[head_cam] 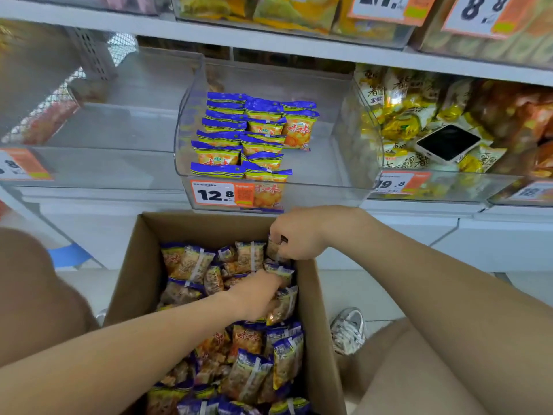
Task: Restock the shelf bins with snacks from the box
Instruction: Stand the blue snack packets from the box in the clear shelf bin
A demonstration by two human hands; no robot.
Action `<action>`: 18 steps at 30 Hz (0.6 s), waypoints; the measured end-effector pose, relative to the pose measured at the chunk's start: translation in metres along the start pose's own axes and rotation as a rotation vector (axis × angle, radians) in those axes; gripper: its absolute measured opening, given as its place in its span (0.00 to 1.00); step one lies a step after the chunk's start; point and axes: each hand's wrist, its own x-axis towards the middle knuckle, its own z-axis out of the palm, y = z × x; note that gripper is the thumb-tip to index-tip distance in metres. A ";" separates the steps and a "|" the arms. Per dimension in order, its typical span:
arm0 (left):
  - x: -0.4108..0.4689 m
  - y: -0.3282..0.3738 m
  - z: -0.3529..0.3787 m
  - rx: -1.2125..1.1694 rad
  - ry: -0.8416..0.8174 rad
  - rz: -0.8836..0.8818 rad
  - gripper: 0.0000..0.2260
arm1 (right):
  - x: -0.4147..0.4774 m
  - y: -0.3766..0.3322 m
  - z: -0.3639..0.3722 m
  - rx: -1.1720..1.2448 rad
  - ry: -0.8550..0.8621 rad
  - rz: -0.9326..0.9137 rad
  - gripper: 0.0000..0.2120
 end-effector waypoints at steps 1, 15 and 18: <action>0.002 0.001 0.002 0.007 0.028 -0.008 0.14 | -0.001 -0.001 -0.001 -0.006 -0.005 -0.006 0.10; -0.058 0.015 -0.107 -0.898 0.338 -0.431 0.15 | -0.039 0.009 -0.016 0.118 0.030 -0.072 0.37; -0.084 0.023 -0.130 -1.146 0.279 -0.393 0.11 | -0.038 0.011 -0.016 0.229 0.235 -0.089 0.31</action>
